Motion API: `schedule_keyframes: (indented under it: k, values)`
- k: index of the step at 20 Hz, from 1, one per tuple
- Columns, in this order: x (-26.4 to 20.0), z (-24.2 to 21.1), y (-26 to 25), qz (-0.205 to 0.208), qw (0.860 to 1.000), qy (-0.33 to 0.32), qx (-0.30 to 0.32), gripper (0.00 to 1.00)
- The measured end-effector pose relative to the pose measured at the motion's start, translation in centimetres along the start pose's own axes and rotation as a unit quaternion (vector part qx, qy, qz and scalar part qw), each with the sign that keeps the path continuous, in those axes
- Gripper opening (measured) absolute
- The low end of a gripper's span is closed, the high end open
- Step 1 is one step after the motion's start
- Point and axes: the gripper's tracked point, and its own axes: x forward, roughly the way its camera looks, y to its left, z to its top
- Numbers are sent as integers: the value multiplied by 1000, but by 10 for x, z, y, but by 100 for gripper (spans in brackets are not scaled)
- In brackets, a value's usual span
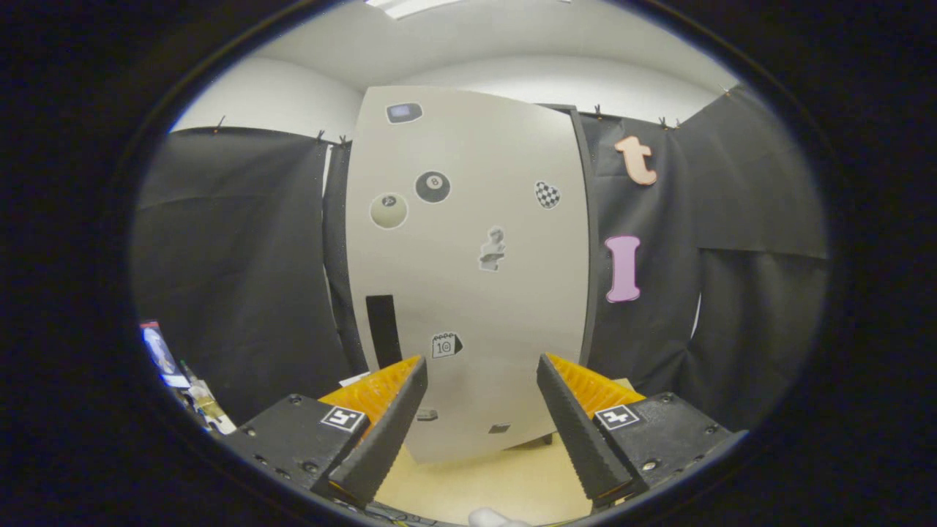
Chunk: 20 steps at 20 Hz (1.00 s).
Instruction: Open the shoe cabinet door, grab the shoes and put them into the shoe cabinet, then close the shoe cabinet door.
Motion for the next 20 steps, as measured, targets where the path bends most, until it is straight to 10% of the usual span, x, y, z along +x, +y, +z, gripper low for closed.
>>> schedule_keyframes:
  k: [20]
  values:
    - [-79, 18, -57, -94, 995, -36, 16, 99]
